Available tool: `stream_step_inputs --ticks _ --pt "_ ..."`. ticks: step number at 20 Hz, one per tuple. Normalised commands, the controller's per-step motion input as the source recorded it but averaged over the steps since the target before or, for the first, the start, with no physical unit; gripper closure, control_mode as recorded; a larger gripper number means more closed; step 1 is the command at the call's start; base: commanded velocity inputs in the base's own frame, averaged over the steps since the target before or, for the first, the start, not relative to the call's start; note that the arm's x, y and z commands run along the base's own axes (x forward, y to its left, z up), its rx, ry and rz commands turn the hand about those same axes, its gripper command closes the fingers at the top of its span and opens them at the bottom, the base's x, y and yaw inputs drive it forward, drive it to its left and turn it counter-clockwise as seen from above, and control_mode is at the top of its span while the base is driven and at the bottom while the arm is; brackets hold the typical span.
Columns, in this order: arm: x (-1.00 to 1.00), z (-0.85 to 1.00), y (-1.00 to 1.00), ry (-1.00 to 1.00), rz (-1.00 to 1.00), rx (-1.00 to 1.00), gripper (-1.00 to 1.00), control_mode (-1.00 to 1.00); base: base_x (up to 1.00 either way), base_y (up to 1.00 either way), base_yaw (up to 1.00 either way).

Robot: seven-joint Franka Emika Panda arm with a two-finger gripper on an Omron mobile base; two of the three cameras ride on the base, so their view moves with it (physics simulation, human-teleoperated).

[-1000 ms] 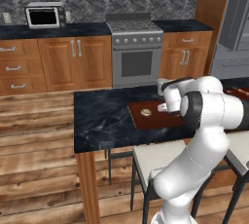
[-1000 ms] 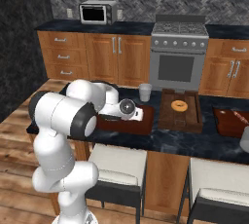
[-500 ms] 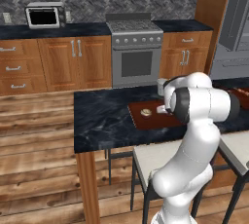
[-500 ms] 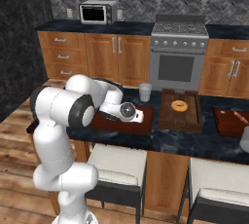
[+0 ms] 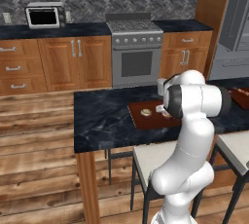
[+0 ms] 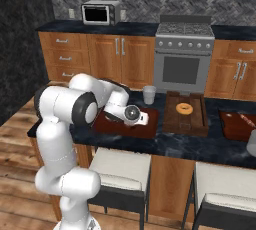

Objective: Take the cupcakes from the fridge and place them on the empty tray on the dining counter.

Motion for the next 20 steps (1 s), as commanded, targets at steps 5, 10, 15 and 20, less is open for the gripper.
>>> stream_step_inputs --ticks 5,10,15,20 --pt "0.22 0.00 -0.05 0.00 0.00 0.00 -1.00 -1.00 0.00 0.00 0.00" --pt "0.05 0.36 -0.15 0.04 0.00 0.00 -1.00 -1.00 0.00 0.00 0.00" --pt "-0.46 1.00 -0.41 0.00 -0.04 0.00 -1.00 -1.00 0.00 0.00 0.00" --pt "-0.71 1.00 -0.49 0.00 -0.07 0.00 -1.00 -1.00 0.00 0.00 0.00"
